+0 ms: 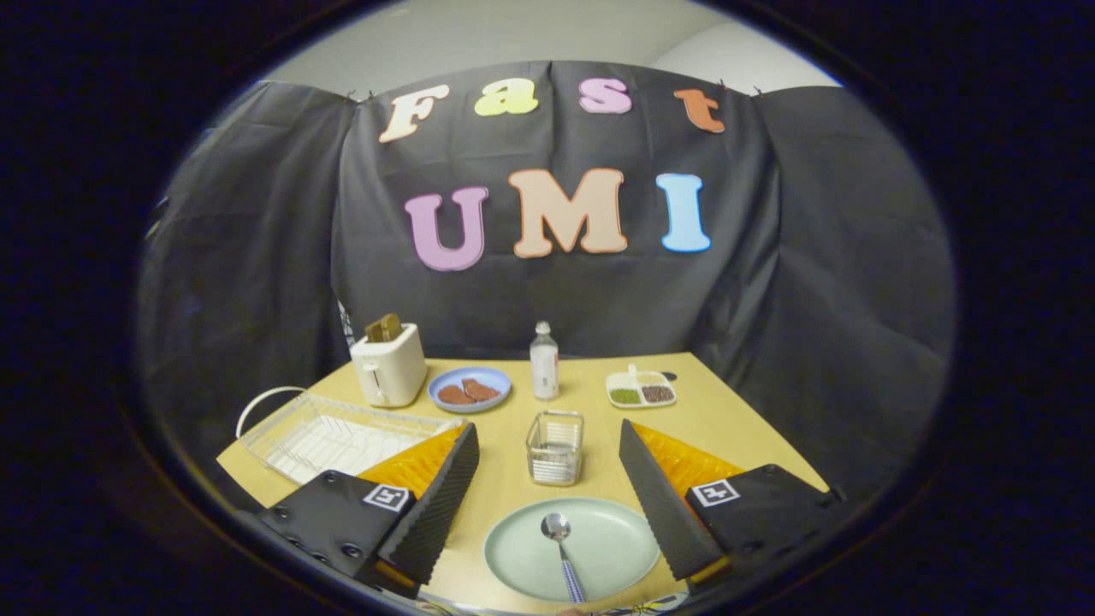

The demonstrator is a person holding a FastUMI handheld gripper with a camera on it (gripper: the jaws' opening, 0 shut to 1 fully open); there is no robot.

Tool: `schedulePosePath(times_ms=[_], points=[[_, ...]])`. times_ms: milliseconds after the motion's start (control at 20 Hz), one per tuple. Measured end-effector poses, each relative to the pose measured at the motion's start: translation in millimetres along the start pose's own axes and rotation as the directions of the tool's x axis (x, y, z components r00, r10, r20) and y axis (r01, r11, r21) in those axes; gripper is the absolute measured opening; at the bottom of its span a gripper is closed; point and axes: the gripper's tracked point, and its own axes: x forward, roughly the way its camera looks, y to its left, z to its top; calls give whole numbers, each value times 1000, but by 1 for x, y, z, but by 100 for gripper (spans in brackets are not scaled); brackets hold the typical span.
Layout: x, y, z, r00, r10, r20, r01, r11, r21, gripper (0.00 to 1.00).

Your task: Take the plate from the dish rack, then take the spoon from the basket and place it into the plate.

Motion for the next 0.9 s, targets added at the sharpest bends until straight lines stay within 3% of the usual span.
schedulePosePath(times_ms=[350,900], points=[[-5,14,74,987,34,159,-22,997,-73,100],[0,-3,87,983,15,181,-11,1000,-24,100]])
